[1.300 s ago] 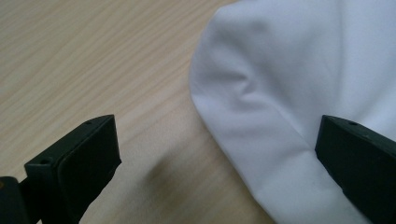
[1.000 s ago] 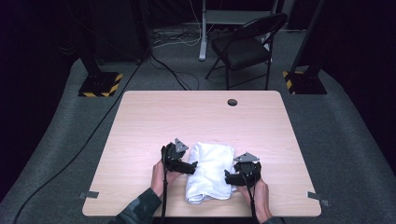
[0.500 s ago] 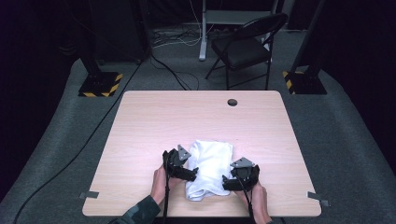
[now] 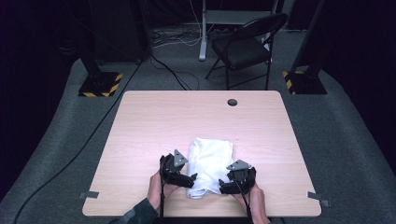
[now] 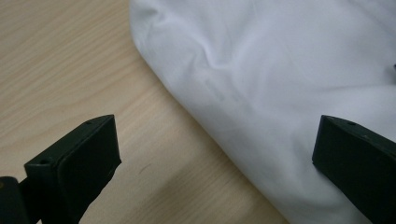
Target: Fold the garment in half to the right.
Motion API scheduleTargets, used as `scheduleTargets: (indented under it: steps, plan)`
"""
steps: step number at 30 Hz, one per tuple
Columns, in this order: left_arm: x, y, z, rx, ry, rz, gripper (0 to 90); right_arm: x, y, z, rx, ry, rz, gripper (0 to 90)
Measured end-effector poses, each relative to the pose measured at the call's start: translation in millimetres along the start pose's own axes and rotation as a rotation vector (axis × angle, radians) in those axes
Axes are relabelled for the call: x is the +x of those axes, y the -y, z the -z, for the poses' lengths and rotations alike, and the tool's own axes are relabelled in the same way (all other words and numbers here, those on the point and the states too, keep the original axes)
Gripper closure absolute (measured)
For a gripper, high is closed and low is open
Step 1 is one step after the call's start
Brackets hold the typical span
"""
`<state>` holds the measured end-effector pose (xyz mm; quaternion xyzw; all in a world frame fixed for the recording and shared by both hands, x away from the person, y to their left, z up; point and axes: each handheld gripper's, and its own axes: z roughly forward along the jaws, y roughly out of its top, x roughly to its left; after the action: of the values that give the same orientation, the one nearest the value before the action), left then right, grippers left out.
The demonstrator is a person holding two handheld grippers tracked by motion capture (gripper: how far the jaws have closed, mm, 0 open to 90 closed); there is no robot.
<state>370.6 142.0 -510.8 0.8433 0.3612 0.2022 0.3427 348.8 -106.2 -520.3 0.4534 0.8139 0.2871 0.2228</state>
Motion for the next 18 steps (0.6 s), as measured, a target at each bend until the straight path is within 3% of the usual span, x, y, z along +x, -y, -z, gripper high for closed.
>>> scheduleTargets:
  steps: [2, 5, 7, 10, 13, 15, 18]
  plan:
    - [-1.8, 4.3, -7.0, 0.026, -0.007, -0.010, 0.1, -1.4, 3.1, -2.7, -0.004, -0.010, -0.017, 6.2]
    - [1.1, 5.4, -12.2, 0.036, 0.014, 0.008, 0.0, -2.2, 3.3, -2.0, -0.006, 0.003, -0.008, 6.0]
    - [4.0, 2.5, -7.0, 0.009, 0.023, 0.035, 0.0, -1.9, 2.6, -0.8, -0.008, 0.009, 0.004, 6.0]
    - [3.5, -2.1, 8.2, -0.058, 0.098, 0.085, 0.0, -2.5, -0.3, 8.3, -0.048, -0.002, -0.011, 6.4]
    - [-11.7, -2.3, 11.7, -0.046, 0.136, 0.035, 0.0, 2.2, -1.4, 14.3, -0.065, -0.036, -0.009, 5.8]
    - [-22.6, 2.4, 5.1, -0.006, 0.116, -0.025, 0.0, 7.5, -0.3, 11.9, -0.045, -0.043, 0.011, 5.5]
    - [-26.9, 9.6, -3.9, 0.025, 0.107, -0.039, 0.0, 10.9, 2.8, 5.1, -0.010, -0.029, 0.032, 5.3]
